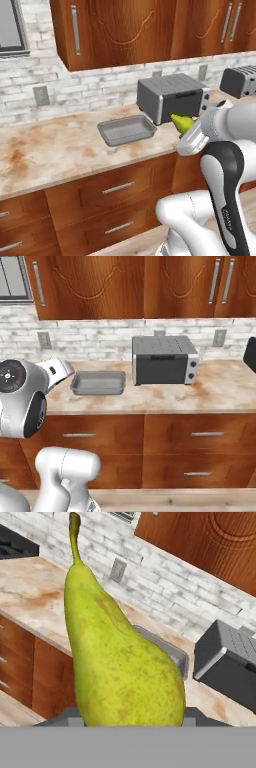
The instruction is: Pick up both pears from the fridge and place them inside the tupperware on the counter.
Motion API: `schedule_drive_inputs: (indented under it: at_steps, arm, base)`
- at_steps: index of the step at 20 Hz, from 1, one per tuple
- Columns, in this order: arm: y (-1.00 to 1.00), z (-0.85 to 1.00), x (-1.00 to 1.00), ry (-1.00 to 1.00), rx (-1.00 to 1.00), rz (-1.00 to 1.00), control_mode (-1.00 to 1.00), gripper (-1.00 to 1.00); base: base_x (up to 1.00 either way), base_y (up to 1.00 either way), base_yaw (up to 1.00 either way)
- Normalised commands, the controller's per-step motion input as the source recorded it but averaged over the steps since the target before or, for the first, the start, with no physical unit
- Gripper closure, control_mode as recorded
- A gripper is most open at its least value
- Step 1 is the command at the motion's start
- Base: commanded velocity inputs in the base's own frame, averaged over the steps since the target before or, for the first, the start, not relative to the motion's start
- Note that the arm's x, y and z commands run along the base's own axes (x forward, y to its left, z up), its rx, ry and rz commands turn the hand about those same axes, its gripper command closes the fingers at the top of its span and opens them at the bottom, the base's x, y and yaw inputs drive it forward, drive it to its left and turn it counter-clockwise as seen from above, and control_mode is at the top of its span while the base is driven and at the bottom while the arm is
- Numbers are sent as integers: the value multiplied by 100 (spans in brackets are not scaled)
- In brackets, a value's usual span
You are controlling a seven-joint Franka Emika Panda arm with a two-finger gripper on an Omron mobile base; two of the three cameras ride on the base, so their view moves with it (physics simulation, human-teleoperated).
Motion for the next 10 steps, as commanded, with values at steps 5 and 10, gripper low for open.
schedule_drive_inputs:
  at_steps: [5,10]
  arm:
    - [0,0,0,0,0,0,100,100]
    - [0,0,0,0,0,0,100,100]
  base:
    - [80,0,0]
    - [68,0,1]
